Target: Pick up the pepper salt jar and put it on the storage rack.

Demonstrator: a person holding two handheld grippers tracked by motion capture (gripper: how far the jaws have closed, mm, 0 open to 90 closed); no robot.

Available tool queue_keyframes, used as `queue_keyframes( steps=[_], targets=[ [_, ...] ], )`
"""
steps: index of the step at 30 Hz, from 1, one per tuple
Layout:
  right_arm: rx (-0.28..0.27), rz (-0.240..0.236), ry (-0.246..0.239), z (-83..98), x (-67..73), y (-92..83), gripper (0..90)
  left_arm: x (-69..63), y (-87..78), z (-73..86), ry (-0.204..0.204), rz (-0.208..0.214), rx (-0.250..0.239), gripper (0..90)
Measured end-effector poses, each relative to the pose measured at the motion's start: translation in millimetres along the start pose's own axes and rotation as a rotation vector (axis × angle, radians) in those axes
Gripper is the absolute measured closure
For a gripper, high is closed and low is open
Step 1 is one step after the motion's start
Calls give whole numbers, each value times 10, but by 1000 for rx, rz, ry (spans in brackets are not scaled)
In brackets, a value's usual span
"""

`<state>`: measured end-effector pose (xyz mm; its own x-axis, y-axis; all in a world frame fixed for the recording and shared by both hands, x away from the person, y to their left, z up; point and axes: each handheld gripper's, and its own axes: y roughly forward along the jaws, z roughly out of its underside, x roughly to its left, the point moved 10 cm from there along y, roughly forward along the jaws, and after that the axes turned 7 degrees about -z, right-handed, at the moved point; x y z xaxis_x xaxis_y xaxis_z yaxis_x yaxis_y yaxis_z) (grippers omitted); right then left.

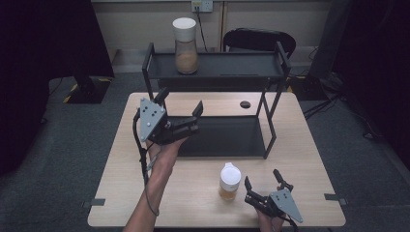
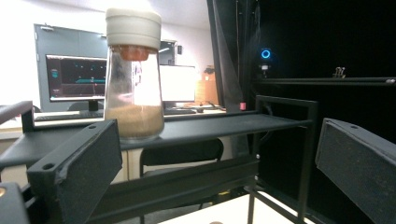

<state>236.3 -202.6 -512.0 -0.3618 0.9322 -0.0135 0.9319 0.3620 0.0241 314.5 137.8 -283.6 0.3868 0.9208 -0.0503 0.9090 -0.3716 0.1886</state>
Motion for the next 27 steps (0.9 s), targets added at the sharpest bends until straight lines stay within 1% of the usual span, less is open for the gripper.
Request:
queue_keyframes(
  steps=[1, 4, 6, 8, 10, 12, 13, 15, 19, 23, 25, 27],
  targets=[
    [0, 0, 0, 0, 0, 0, 3, -5, -29, 18, -5, 0, -7, 0],
    [0, 0, 0, 0, 0, 0, 3, -20, -108, 61, 0, 1, -8, 0],
    [0, 2, 0, 0, 1, 0, 3, -30, -157, 92, -14, -8, -1, 0],
    [0, 2, 1, 0, 1, 1, 3, -39, -219, 149, -25, -13, -11, 0],
    [0, 0, 0, 0, 0, -1, 3, -45, -267, 204, -14, -21, -4, 0],
    [-1, -1, 0, 0, 0, -1, 3, -31, -314, 265, -17, -26, 4, 0],
    [-1, -1, 1, 0, 0, -1, 3, -20, -340, 299, -17, -32, 5, 0],
    [-2, -2, 1, 1, -1, -2, 3, 11, -380, 376, -19, -32, 7, 0],
    [0, -1, 0, 0, -1, -1, 3, 59, -422, 531, -39, -32, 37, 0],
    [0, -1, 0, 0, 0, 0, 3, 73, -483, 692, -26, -32, 50, 0],
    [0, -1, 0, 0, 0, -1, 3, 84, -539, 783, -46, -35, 54, 0],
    [-1, -1, 0, 1, 0, -1, 3, 80, -575, 853, -43, -40, 60, 0]
  ],
)
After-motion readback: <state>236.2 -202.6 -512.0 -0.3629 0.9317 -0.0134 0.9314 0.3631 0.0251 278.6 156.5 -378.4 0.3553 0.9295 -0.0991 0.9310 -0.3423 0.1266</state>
